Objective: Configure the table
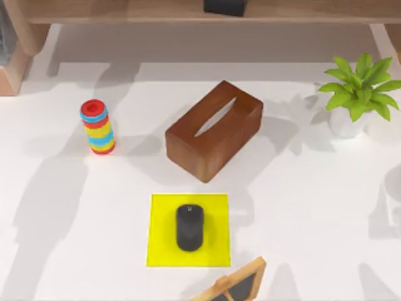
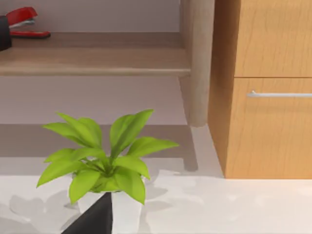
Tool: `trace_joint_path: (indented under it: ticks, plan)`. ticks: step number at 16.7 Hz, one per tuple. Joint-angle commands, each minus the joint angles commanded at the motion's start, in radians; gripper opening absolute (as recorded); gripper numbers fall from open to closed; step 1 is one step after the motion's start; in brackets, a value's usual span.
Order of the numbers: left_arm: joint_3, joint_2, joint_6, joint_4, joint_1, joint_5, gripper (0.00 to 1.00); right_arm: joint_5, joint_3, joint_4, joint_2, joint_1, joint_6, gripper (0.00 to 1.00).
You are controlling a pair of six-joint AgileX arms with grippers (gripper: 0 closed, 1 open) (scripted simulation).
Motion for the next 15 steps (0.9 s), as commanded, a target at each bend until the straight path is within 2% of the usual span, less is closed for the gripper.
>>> trace_joint_path:
  ticks: [10,15]
  plan:
    - [-0.003,-0.005,0.001,-0.001,-0.004,-0.001,0.0,0.0,0.0,0.0,0.0,0.0,0.0,1.0]
    - [-0.099,-0.119,0.002,-0.017,-0.026,-0.026,0.0,0.0,0.0,0.0,0.0,0.0,0.0,1.0]
